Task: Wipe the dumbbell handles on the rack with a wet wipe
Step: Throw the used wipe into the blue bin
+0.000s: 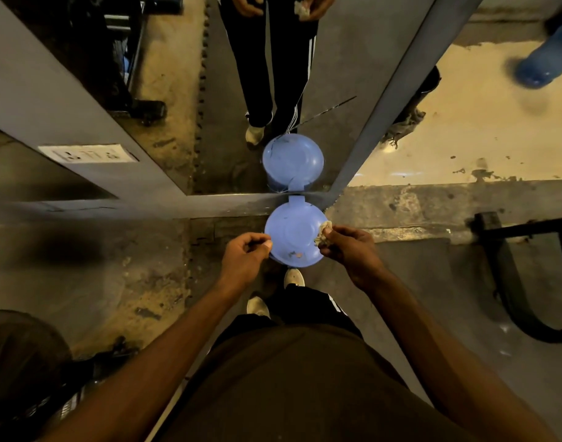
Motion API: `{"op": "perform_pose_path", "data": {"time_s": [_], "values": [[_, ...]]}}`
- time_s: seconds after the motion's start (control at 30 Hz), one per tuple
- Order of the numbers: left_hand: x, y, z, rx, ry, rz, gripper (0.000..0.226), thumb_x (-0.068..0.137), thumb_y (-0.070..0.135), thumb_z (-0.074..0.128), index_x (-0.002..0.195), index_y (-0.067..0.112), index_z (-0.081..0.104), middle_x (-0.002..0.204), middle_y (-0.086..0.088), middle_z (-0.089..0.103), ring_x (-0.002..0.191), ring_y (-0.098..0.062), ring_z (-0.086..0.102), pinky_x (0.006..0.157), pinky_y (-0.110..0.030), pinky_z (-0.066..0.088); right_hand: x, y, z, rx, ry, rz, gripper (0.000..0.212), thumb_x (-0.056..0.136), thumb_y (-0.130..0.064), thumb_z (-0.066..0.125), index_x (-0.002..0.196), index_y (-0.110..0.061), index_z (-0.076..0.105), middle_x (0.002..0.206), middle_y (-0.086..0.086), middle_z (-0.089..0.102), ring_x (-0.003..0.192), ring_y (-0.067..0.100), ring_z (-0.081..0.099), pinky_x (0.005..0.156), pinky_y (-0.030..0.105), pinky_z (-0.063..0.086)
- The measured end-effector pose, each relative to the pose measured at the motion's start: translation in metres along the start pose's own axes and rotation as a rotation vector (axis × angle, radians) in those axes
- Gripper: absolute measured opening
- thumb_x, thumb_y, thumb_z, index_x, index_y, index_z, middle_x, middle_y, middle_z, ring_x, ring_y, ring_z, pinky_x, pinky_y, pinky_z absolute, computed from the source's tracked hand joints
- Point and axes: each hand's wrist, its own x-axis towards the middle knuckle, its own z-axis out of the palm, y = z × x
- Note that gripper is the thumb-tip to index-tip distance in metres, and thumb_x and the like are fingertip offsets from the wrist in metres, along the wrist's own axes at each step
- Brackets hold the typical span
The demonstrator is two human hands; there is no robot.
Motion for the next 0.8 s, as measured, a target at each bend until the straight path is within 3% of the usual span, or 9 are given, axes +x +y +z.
{"op": "perform_pose_path", "data": {"time_s": [0.27, 0.57, 0.8], "values": [[-0.003, -0.005, -0.009, 0.025, -0.041, 0.012, 0.015, 0.096, 0.013, 0.066, 0.111, 0.016, 0.070, 0.107, -0.004, 0.071, 0.095, -0.015, 0.066, 0.069, -0.016, 0.050, -0.010, 0.006, 0.007, 0.037, 0.025, -0.026, 0.021, 0.090, -0.006, 0.068, 0.110, 0.001, 0.069, 0.097, 0.019, 0.071, 0.075, 0.023, 0.071, 0.066, 0.029, 0.056], [-0.009, -0.020, -0.015, 0.010, -0.064, 0.029, 0.014, 0.097, 0.011, 0.065, 0.108, 0.017, 0.070, 0.103, -0.003, 0.071, 0.091, -0.013, 0.067, 0.065, -0.015, 0.050, -0.021, 0.027, -0.001, 0.065, 0.057, -0.018, 0.012, 0.088, -0.006, 0.070, 0.100, -0.006, 0.069, 0.096, 0.018, 0.071, 0.077, 0.025, 0.071, 0.067, 0.032, 0.057], [-0.001, -0.033, -0.017, -0.007, -0.052, -0.021, 0.012, 0.095, 0.012, 0.068, 0.101, 0.022, 0.070, 0.095, -0.006, 0.072, 0.084, -0.014, 0.067, 0.065, -0.019, 0.049, -0.014, 0.049, -0.001, 0.041, 0.099, 0.064, 0.018, 0.086, -0.011, 0.074, 0.101, -0.001, 0.071, 0.079, 0.013, 0.072, 0.068, 0.019, 0.070, 0.064, 0.030, 0.056]]}}
